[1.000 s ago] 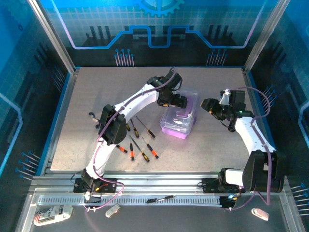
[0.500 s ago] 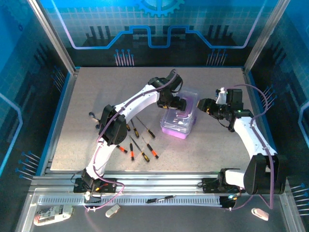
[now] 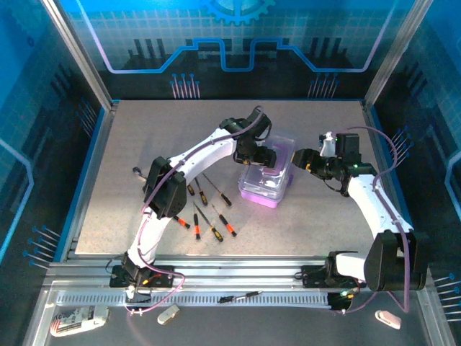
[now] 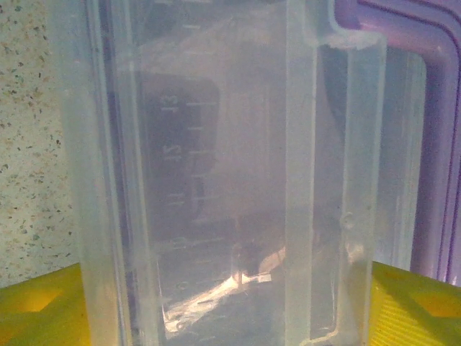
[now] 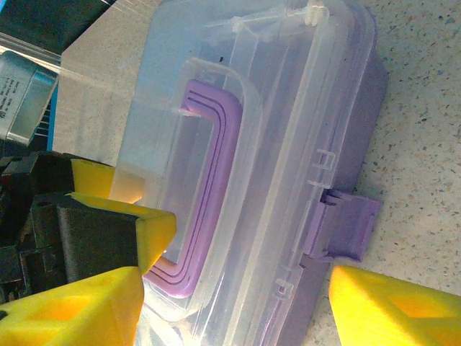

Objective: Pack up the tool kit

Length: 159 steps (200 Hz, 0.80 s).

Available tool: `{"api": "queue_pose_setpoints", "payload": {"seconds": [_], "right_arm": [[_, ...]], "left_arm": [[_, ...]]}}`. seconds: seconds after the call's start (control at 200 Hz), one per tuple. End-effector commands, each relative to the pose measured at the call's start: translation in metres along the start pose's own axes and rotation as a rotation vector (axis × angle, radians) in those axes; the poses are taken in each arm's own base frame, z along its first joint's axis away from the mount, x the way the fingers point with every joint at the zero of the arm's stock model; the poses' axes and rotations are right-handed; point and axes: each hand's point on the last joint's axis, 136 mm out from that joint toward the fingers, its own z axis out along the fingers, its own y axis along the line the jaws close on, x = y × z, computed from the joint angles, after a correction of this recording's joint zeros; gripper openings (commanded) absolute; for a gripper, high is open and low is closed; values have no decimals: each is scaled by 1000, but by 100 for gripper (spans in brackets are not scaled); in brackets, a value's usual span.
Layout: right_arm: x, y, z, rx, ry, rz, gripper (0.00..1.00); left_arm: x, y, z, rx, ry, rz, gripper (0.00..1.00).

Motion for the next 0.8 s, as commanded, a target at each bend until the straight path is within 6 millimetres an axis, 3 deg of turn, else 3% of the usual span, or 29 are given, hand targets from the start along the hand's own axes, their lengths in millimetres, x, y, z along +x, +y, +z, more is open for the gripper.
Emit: {"api": "queue_pose_setpoints", "payload": {"seconds": [0.0,0.525,0.79], "right_arm": [[6,8,-3,-21,16,-17,69],[-2,16,-3,-63,13,-8,69],[-15,11,-11,-82,-4,17,70]], "left_arm": [[23,-7,2,56,84,-16,75],[-17,-44,-12,317,-47,-173,72],[-31,-47,-19,429,-134,-258,72]]}}
